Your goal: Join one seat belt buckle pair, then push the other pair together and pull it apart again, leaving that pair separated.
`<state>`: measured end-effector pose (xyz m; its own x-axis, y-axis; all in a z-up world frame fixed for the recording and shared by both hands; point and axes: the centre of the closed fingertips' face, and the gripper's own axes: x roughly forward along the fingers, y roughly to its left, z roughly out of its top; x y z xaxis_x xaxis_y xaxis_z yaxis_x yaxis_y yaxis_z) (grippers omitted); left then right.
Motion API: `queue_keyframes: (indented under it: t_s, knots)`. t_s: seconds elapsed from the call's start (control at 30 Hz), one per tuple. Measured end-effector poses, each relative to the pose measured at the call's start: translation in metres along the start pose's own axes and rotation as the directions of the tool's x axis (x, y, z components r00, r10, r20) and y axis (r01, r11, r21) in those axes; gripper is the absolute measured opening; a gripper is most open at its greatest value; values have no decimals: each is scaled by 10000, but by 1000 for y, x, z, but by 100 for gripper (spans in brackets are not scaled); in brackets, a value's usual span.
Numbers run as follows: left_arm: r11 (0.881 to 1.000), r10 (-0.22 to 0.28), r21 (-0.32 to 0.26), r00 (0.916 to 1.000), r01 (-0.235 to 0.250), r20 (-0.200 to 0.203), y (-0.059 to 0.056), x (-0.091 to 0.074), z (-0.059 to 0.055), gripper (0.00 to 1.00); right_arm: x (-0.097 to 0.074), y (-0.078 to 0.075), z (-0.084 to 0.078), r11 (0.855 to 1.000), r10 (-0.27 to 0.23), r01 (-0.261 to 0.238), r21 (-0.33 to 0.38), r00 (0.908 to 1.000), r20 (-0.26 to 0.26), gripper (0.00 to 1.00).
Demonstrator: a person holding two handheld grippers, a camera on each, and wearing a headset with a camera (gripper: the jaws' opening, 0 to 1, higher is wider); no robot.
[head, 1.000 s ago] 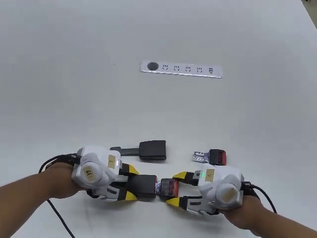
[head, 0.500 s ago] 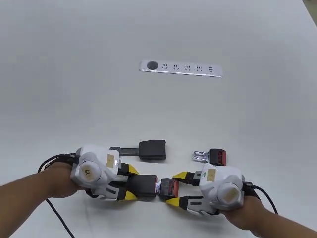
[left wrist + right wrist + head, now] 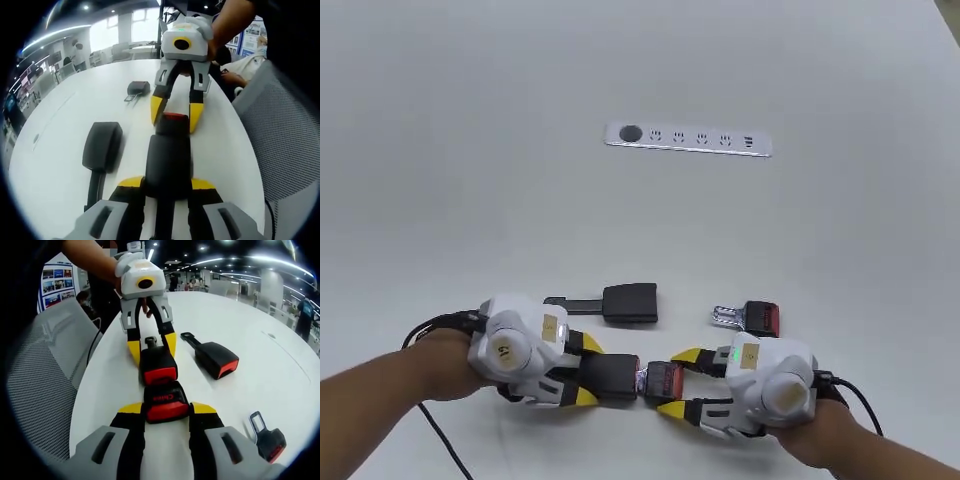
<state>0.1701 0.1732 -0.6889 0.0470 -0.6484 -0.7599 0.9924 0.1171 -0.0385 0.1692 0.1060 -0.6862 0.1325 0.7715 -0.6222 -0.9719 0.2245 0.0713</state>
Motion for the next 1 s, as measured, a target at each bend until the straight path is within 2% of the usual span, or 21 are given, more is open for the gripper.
queue_keyframes:
  t_s: [0.03, 0.07, 0.17, 0.2, 0.27, 0.3, 0.33, 0.4, 0.43, 0.47, 0.5, 0.53, 0.6, 0.67, 0.7, 0.73, 0.8, 0.9, 1.0]
  knots:
    - [9999, 23, 127, 10000, -22, -44, 0, 0, 0, 33, 0, 0, 0, 10000, 25, -24, 56, 10000, -17, 33]
    - [10000, 25, -72, 10000, -25, -84, 0, 1, 0, 33, -1, 1, 0, 10000, 53, -53, -47, 9999, -96, 33]
    - [10000, 85, -17, 9997, -86, -248, -3, 2, 0, 34, -2, 1, 0, 9999, 117, -118, -37, 9998, -132, 34]
    - [9999, 108, 32, 9994, -107, -317, -3, 2, 0, 34, -2, 2, 0, 9996, 114, -119, -238, 9997, -200, 34]
    - [9967, 183, 801, 9974, -127, -697, -3, 2, -2, 34, -5, 4, 2, 9987, 129, -135, -496, 9999, -110, 34]
    - [9972, 209, 735, 9967, -151, -785, -4, 1, -2, 34, -6, 5, 1, 9990, 148, -156, -430, 9997, -186, 34]
    - [9946, 216, 1037, 9938, -103, -1087, -4, -1, -5, 34, -8, 5, 1, 9990, 132, -141, -434, 9997, -200, 34]
    - [9955, 294, 922, 9963, -219, -810, -5, -5, 5, 37, -14, 3, 7, 9996, -71, 70, -271, 10000, -49, 35]
    - [9983, 361, 472, 9992, -354, -144, -5, -8, 18, 38, -19, 1, 16, 9998, -201, 204, -72, 9989, 417, 39]
    - [9986, 458, 261, 9989, -459, 75, -4, -11, 24, 40, -23, -1, 18, 9996, -284, 289, -75, 9981, 539, 44]
    - [9971, 709, 291, 9975, -709, 24, 0, -15, 25, 41, -27, -4, 22, 9991, -410, 400, 142, 9963, 752, 51]
    - [9953, 882, 374, 9960, -888, 166, 4, -20, 31, 43, -34, -5, 22, 9986, -365, 332, 416, 9961, 809, 53]
    - [9942, 1076, -142, 9929, -1070, 505, 8, -26, 39, 48, -45, -14, 22, 9974, -694, 677, 240, 9942, 826, 53]
    - [9920, 1260, -122, 9901, -1255, 621, 15, -32, 43, 55, -56, -23, 20, 9954, -893, 859, 425, 9922, 866, 57]
    - [9906, 1357, -266, 9880, -1341, 734, 18, -33, 46, 56, -59, -26, 18, 9940, -946, 897, 630, 9924, 788, 62]
    - [9874, 1544, -486, 9843, -1507, 854, 24, -37, 49, 56, -66, -32, 17, 9929, -1120, 1080, 489, 9897, 886, 63]
    - [9832, 1772, -618, 9794, -1718, 971, 34, -41, 53, 56, -77, -41, 16, 9915, -1265, 1233, 422, 9882, 868, 61]
    - [9757, 2108, -830, 9722, -2029, 1020, 51, -46, 58, 59, -87, -50, 14, 9903, -1345, 1311, 450, 9875, 824, 64]
    - [9707, 2312, -897, 9679, -2228, 984, 66, -48, 61, 61, -98, -67, 10, 9870, -1587, 1563, 387, 9847, 715, 63]
